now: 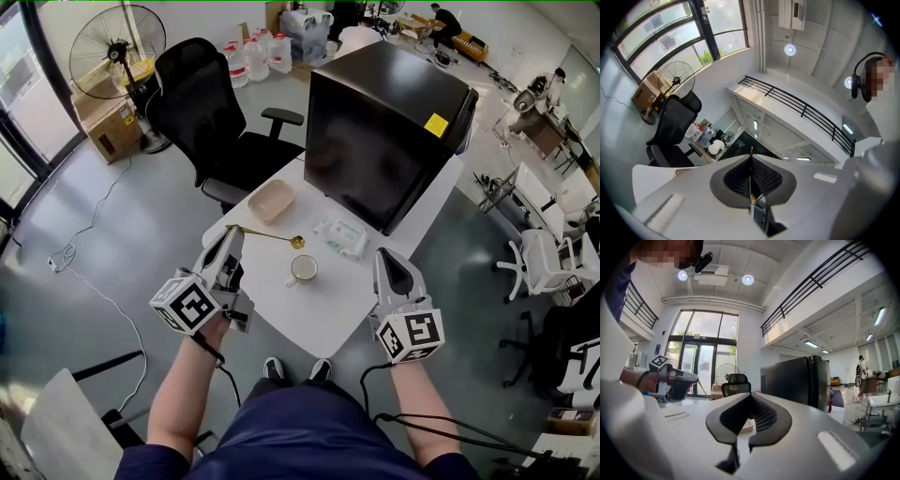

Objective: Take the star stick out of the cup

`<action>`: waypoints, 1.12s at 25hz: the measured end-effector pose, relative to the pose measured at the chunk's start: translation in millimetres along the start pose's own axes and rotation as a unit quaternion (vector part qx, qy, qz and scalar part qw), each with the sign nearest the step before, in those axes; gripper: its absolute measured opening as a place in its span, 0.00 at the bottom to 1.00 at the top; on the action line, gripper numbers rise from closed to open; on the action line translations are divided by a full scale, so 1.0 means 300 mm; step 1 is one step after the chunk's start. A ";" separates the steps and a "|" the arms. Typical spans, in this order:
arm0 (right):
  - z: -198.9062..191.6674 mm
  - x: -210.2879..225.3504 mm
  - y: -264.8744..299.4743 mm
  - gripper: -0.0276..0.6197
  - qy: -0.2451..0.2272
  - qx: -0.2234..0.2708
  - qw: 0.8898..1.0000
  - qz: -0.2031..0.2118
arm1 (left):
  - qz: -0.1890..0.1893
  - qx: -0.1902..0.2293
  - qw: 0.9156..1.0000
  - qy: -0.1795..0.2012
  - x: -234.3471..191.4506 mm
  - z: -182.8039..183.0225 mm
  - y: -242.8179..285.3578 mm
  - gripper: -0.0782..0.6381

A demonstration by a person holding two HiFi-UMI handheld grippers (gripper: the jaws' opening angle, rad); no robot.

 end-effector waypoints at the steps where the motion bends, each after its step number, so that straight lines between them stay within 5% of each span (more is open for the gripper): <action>1: 0.001 0.000 0.002 0.05 -0.001 0.000 1.000 0.001 | 0.000 0.001 1.000 -0.001 -0.001 0.000 0.001 0.12; 28: -0.010 -0.001 0.004 0.05 -0.004 -0.013 1.000 0.002 | 0.002 -0.009 1.000 -0.015 -0.015 -0.025 -0.002 0.12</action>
Point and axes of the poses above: the fingertips, and each gripper's own axes: y forward along the fingers, x to its right, z out of its top, the point moved 10 cm from there along -y, backward along the fingers, and after that the axes turned 9 degrees about -z, right-handed, at the moved point
